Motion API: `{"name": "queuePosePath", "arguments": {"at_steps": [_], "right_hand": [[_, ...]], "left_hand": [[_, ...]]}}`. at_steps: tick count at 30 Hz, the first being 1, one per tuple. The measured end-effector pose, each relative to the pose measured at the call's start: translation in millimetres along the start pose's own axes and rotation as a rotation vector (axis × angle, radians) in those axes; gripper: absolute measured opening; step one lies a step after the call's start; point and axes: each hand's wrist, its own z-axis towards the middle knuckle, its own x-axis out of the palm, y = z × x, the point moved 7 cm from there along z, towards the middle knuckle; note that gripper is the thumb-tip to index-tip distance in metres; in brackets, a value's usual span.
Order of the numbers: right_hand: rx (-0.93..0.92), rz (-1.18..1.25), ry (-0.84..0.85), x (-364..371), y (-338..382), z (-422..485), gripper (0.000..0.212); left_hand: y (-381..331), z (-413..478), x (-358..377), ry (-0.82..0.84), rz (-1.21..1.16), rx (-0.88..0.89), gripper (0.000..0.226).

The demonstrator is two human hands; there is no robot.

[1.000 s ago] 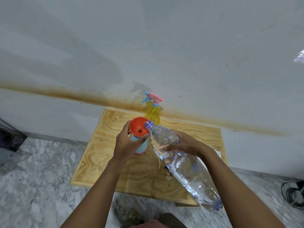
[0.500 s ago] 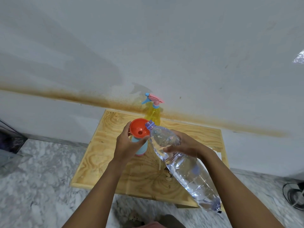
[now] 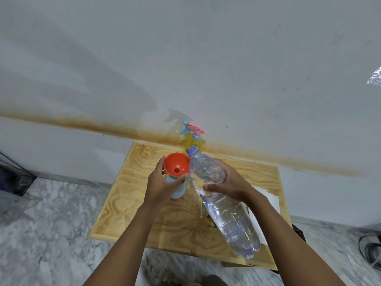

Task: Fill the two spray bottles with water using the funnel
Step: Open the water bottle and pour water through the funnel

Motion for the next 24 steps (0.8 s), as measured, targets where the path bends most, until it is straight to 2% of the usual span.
{"name": "queuePosePath", "arguments": {"at_steps": [5, 15, 18, 20, 22, 24], "right_hand": [[-0.039, 0.083, -0.066, -2, -2, -7, 0.090], [-0.097, 0.158, -0.227, -19, 7, -25, 0.076], [-0.128, 0.189, -0.274, -25, 7, -30, 0.074], [-0.144, 0.201, -0.330, -32, 5, -32, 0.075], [-0.158, 0.216, -0.396, -40, 2, -35, 0.076], [-0.173, 0.218, -0.466, -49, 2, -38, 0.077]], "left_hand": [[-1, -2, 1, 0.008, -0.015, -0.032, 0.098], [-2, 2, -6, 0.038, 0.119, -0.052, 0.117], [-25, -1, -14, -0.007, 0.296, 0.037, 0.111], [-57, -7, -14, -0.042, 0.362, 0.179, 0.103], [-83, -12, 0, 0.053, 0.303, 0.280, 0.091], [-100, -19, 30, 0.276, 0.274, 0.300, 0.086]]}}
